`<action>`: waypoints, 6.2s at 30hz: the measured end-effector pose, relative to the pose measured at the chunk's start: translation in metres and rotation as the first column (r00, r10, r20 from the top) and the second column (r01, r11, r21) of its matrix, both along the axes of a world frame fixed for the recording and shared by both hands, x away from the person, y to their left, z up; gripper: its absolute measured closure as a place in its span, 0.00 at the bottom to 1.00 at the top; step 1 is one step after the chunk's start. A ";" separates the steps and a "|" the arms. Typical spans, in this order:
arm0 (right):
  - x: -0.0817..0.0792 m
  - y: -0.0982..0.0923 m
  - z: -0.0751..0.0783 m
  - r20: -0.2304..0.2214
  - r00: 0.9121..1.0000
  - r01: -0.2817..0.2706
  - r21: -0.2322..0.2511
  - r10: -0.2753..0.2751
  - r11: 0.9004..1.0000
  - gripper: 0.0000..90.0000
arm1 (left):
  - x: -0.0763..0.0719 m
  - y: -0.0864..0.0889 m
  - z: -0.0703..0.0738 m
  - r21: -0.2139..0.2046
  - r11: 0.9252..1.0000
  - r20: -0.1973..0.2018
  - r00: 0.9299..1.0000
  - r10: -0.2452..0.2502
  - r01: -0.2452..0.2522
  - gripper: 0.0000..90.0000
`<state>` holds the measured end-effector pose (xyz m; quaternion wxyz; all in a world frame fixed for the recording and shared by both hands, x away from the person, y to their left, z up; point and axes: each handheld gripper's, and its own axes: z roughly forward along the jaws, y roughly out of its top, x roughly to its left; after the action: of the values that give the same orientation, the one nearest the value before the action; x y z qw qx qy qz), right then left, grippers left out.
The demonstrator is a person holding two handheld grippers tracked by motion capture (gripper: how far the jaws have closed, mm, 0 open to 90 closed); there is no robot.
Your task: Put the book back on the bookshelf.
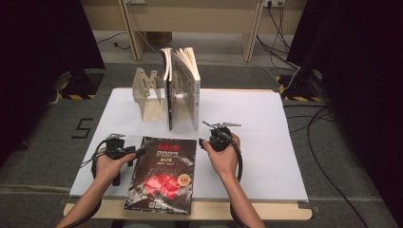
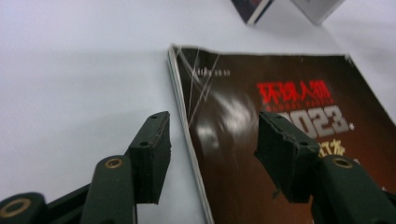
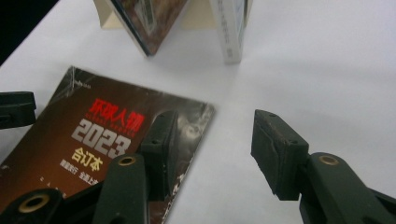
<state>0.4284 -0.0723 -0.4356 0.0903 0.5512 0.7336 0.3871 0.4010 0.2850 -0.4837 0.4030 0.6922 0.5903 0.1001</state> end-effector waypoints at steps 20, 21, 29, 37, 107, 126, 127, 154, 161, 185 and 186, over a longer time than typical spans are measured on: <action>0.018 0.008 -0.027 -0.115 0.993 -0.003 0.015 0.005 1.000 0.57 | -0.014 -0.016 -0.004 0.079 0.992 -0.022 0.995 -0.093 0.095 0.68; 0.019 0.009 -0.027 -0.123 0.992 0.001 0.019 0.002 1.000 0.57 | -0.015 -0.017 -0.003 0.085 0.991 -0.026 0.995 -0.099 0.100 0.68; 0.029 0.006 -0.033 -0.148 0.989 0.015 0.008 -0.014 1.000 0.57 | -0.029 -0.029 -0.002 0.096 0.987 -0.042 0.991 -0.127 0.131 0.68; 0.031 0.001 -0.038 -0.182 0.983 0.030 0.006 -0.028 1.000 0.56 | -0.040 -0.035 0.000 0.082 0.986 -0.064 0.988 -0.138 0.143 0.69; 0.003 -0.011 -0.010 -0.235 0.968 -0.037 0.199 0.084 0.979 0.97 | -0.065 -0.044 -0.002 0.081 0.981 -0.039 0.984 -0.175 0.178 0.66; -0.013 0.010 0.051 -0.015 0.992 -0.112 0.308 0.123 0.945 0.97 | -0.070 -0.026 0.030 -0.060 0.994 0.100 0.992 -0.082 0.088 0.53; -0.014 0.012 0.057 0.004 0.993 -0.117 0.306 0.122 0.945 0.97 | -0.070 -0.025 0.031 -0.064 0.994 0.106 0.991 -0.084 0.091 0.53; -0.017 0.061 0.114 0.214 0.970 -0.173 0.293 0.112 0.940 0.97 | -0.072 -0.021 0.063 -0.117 0.990 0.205 0.977 -0.051 0.076 0.52; -0.014 0.070 0.119 0.240 0.966 -0.162 0.287 0.093 0.944 0.97 | -0.069 -0.020 0.068 -0.119 0.990 0.217 0.975 -0.044 0.071 0.51; 0.004 0.094 0.130 0.300 0.953 -0.123 0.288 0.032 0.950 0.97 | -0.058 -0.026 0.082 -0.119 0.990 0.257 0.966 -0.038 0.071 0.48; 0.005 0.096 0.130 0.300 0.954 -0.124 0.294 0.031 0.948 0.97 | -0.055 -0.029 0.088 -0.115 0.990 0.270 0.962 -0.047 0.081 0.48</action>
<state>0.4334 0.0236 -0.3052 0.0944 0.4659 0.6639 0.5773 0.3461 0.2556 -0.3953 0.5244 0.6644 0.5131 0.1422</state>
